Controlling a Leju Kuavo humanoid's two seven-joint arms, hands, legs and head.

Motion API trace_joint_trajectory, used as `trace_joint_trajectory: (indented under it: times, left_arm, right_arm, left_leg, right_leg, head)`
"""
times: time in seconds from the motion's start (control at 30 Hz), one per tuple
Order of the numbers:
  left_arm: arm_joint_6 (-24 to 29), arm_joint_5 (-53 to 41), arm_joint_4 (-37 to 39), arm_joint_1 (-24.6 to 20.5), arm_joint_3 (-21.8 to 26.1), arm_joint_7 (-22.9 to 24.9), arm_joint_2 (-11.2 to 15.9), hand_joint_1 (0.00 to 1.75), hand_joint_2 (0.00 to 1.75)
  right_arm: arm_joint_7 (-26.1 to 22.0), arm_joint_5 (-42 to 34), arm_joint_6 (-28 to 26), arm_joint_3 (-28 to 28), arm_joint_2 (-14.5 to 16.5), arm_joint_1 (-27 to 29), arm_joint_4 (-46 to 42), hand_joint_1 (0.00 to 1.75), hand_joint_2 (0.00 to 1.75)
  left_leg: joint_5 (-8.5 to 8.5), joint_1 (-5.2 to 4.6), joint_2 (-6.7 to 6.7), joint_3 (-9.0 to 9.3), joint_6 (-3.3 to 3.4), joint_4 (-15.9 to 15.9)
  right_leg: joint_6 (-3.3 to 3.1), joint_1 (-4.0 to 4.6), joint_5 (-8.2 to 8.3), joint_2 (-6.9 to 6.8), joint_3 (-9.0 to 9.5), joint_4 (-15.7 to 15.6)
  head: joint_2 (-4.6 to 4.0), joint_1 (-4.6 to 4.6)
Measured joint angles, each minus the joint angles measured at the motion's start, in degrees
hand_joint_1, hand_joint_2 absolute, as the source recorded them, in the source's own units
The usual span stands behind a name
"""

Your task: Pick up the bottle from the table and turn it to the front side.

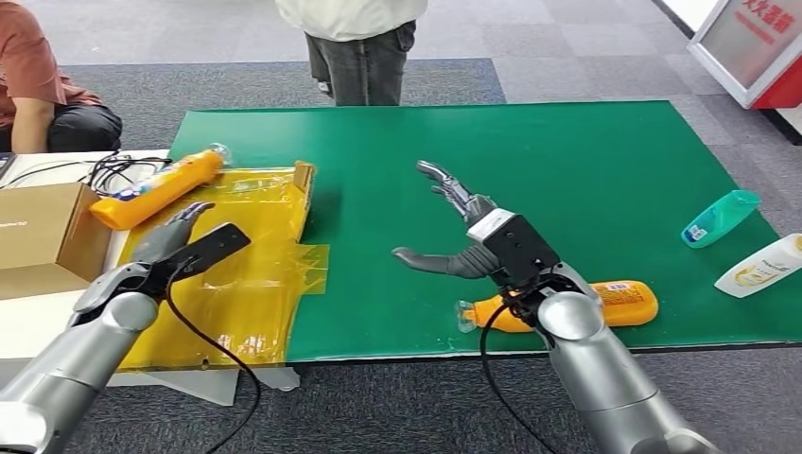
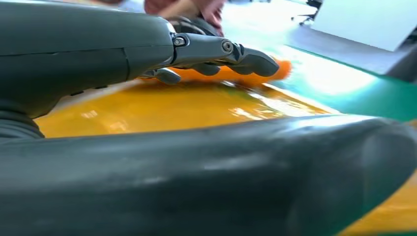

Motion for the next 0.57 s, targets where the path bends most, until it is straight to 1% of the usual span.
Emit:
trace_joint_trajectory:
  times: [0.17,0.3,0.4,0.53,0.57]
  left_arm:
    - [-0.5,11.98,-5.54,3.54,2.74,-3.34,-1.97,0.0,0.0]
    - [-1.13,28.82,-10.58,7.12,5.51,-6.23,-3.58,0.0,0.0]
    - [-1.15,38.92,-13.82,9.65,6.68,-7.46,-3.92,0.0,0.0]
    - [-1.53,50.1,-17.67,12.87,7.2,-9.12,-3.99,0.0,1.75]
    - [-1.62,51.46,-18.15,13.25,7.21,-9.34,-4.0,0.0,1.75]
  right_arm:
    - [-0.48,-0.42,-0.44,-0.06,-0.18,0.54,0.01,0.0,1.75]
    - [-1.15,-1.27,-1.61,-0.06,-0.62,0.56,0.05,0.0,1.75]
    - [-1.32,-1.88,-2.4,-0.03,-1.07,0.53,0.21,0.0,1.75]
    - [-0.93,-2.57,-3.23,0.18,-1.75,0.27,0.55,0.0,1.75]
    - [-0.79,-2.66,-3.29,0.22,-1.84,0.22,0.59,0.0,1.75]
  left_leg:
    - [-0.01,0.0,0.0,0.0,0.0,0.0]
    - [-0.01,0.0,0.0,0.0,-0.01,0.0]
    - [-0.01,0.0,0.0,0.0,-0.01,0.0]
    - [-0.01,0.0,0.0,-0.01,-0.01,0.0]
    - [-0.01,0.0,0.0,-0.01,-0.01,0.0]
  right_leg:
    - [0.0,0.0,0.0,0.0,-0.01,0.0]
    - [0.0,0.0,0.0,0.01,-0.01,0.0]
    - [0.0,0.0,0.0,0.0,0.0,0.0]
    - [-0.01,0.0,-0.01,0.0,0.0,0.0]
    - [-0.01,0.0,-0.01,0.0,0.0,0.0]
  head:
    - [-0.01,0.0]
    - [0.0,0.01]
    - [0.0,0.01]
    - [-0.01,0.0]
    - [-0.01,0.0]
